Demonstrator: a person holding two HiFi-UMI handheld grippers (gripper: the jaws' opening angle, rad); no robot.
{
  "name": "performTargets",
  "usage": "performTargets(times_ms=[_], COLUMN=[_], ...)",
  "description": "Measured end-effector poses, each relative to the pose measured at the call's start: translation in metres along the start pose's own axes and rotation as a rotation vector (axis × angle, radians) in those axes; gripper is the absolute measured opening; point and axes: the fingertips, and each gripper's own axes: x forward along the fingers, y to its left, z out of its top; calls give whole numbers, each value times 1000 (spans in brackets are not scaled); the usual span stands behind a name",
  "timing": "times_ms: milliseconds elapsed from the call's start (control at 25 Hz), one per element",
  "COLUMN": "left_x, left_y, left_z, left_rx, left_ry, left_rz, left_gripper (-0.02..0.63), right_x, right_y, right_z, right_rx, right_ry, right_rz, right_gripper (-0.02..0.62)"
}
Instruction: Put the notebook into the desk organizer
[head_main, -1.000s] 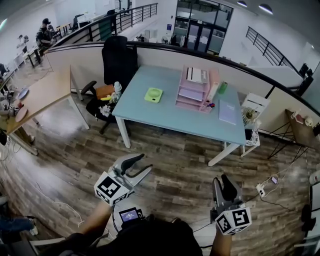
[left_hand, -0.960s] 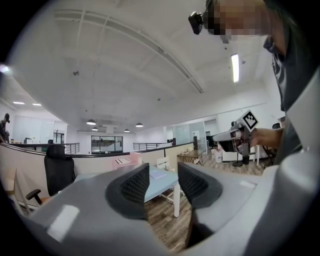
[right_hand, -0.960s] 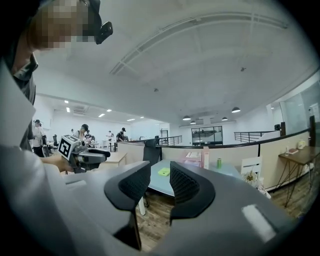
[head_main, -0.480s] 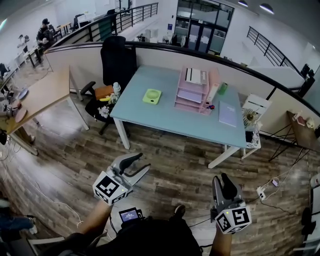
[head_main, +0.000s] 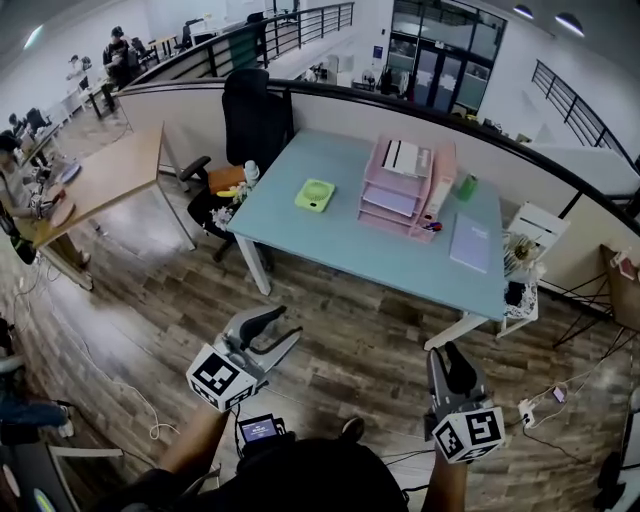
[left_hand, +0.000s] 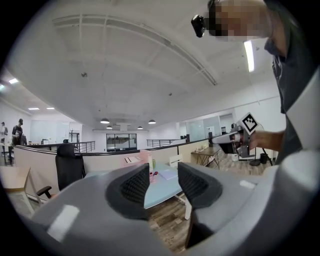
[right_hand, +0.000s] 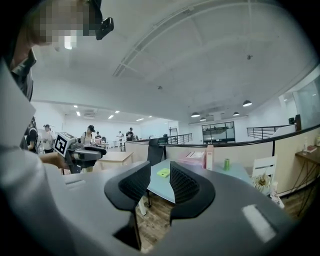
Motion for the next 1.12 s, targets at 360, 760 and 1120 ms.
performTargets(times_ms=[360,760,1120], left_x=[26,55,87], left_y=[-22,-37,-42], left_z=[13,17,24], left_rx=[-41,8,36], left_ry=[58,74,71], left_rz=[94,152,154], left_gripper=[232,232,232], right_x=[17,19,28], right_y=[-46,-91,-120], right_z=[0,1,-11], right_rx=[11,29,61], right_ry=[3,-12,-15], right_rz=[97,151,170], right_gripper=[114,114,114])
